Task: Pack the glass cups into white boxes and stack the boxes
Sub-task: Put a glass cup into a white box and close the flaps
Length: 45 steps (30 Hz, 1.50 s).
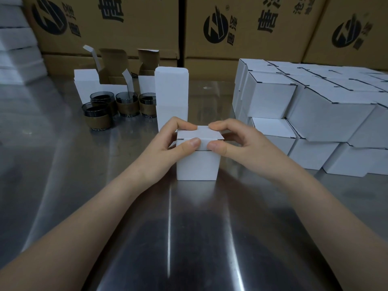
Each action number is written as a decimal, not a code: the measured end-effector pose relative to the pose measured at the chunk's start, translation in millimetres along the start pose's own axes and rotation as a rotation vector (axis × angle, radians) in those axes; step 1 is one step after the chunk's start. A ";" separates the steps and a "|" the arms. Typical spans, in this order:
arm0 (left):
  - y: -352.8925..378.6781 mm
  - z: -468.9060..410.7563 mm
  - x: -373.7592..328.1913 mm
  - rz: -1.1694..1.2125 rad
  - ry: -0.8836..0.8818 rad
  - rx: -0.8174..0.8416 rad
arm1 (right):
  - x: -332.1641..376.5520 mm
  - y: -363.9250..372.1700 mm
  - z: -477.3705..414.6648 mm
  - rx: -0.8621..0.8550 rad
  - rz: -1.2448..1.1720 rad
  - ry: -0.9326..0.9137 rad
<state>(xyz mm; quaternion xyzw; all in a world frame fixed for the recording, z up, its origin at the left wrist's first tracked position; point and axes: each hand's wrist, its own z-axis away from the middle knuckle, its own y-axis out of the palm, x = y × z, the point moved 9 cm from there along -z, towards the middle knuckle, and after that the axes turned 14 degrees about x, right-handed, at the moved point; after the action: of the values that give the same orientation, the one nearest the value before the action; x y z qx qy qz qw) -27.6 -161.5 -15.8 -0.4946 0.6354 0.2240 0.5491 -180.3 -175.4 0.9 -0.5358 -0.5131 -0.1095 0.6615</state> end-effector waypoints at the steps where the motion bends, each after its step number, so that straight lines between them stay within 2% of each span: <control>1: 0.6 0.1 -0.2 0.003 -0.002 0.006 | -0.6 0.3 -0.3 0.004 0.001 0.003; 7: 1.2 -0.2 0.7 0.009 -0.017 0.006 | -2.6 1.4 0.1 0.013 0.023 0.019; 24: 1.3 -0.5 6.3 0.041 -0.091 0.019 | -3.8 8.2 -1.0 0.091 -0.167 0.042; 39: 7.8 -0.1 -2.1 -0.007 -0.123 0.047 | -2.2 13.4 1.1 0.078 -0.309 0.130; 45: 6.1 -1.1 2.6 0.007 -0.138 0.035 | -4.7 12.6 2.6 0.020 -0.373 0.167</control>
<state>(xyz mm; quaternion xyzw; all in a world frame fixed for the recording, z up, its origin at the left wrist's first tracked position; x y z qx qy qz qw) -33.2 -160.9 -19.5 -0.4662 0.6017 0.2484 0.5991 -175.1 -170.1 -10.6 -0.4138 -0.5481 -0.2693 0.6752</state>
